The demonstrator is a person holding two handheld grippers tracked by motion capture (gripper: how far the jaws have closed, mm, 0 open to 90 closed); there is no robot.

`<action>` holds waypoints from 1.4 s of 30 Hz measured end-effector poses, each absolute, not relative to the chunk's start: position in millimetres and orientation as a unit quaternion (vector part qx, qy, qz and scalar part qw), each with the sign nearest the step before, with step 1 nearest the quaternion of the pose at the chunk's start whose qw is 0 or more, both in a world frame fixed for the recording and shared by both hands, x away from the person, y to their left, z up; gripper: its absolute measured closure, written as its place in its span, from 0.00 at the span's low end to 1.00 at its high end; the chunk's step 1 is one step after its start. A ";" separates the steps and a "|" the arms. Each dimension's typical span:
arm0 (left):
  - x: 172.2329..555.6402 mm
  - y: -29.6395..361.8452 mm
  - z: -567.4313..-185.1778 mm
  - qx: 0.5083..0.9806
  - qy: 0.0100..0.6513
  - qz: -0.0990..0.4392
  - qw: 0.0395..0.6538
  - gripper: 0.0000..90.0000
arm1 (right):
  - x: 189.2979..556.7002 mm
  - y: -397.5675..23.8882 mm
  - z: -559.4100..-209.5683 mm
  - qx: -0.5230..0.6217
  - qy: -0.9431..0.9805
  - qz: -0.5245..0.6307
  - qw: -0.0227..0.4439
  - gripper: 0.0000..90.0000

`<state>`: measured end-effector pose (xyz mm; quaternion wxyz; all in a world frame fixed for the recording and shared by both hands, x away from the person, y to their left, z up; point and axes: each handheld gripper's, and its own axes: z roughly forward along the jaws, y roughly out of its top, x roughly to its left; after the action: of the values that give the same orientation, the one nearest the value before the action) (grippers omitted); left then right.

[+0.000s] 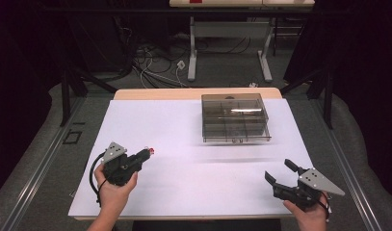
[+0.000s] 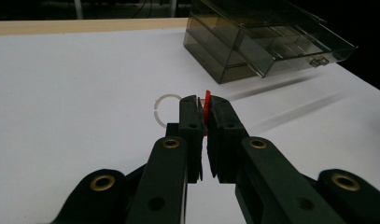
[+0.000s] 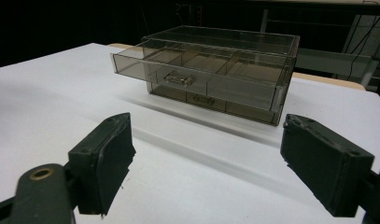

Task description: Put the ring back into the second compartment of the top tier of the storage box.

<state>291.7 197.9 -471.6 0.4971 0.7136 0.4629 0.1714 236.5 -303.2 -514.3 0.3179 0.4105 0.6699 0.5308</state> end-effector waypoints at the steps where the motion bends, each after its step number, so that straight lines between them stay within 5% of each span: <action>1: 292.7 196.8 -470.5 0.714 0.461 0.170 0.499 0.94 | 236.5 -303.2 -514.4 0.411 0.670 0.531 0.317 0.18; 42: 336.4 122.9 -412.7 0.740 0.388 0.159 0.525 0.94 | 236.0 -303.1 -514.8 0.411 0.671 0.531 0.315 0.18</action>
<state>336.4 122.9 -412.7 0.5253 0.7404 0.3881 0.1589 236.0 -303.1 -514.8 0.3153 0.4105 0.6712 0.5307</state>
